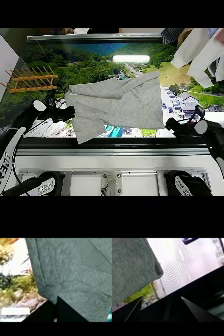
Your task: Fold the clothes and pants, and hang the long-sleeved shirts on hangers.
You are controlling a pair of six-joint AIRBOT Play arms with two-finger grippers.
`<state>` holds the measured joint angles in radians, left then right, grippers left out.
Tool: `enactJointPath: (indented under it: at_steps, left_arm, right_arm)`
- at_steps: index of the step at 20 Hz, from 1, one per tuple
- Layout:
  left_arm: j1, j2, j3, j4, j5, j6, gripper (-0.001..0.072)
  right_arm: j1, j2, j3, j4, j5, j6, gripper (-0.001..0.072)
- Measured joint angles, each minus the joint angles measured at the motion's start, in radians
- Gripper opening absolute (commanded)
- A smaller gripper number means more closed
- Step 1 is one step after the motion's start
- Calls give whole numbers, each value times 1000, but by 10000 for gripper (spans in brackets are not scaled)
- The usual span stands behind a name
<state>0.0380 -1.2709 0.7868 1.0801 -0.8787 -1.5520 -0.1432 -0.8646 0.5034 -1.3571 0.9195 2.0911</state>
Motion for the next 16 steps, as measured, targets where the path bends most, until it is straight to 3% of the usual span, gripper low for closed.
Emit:
enactJointPath:
  at_steps: [4, 9, 10, 11, 12, 16]
  left_arm:
    - [-2, 56, -77, 0, 9, 9, 17]
    - [-2, 74, -110, 0, 16, 11, 17]
    - [-2, 76, -113, -1, 16, 13, 17]
    - [-2, 77, -114, -1, 15, 13, 17]
    - [-2, 77, -115, -1, 16, 13, 17]
    - [10, 98, -50, -1, -26, 13, 17]
  right_arm:
    - [3, -41, -92, 87, -182, 94, 509]
    - [58, -142, -115, 178, -368, 67, 499]
    - [76, -162, -113, 188, -394, 54, 329]
    - [92, -180, -111, 196, -410, 45, 96]
    - [104, -196, -107, 203, -418, 24, 19]
    - [104, -195, -6, 200, -372, -115, 18]
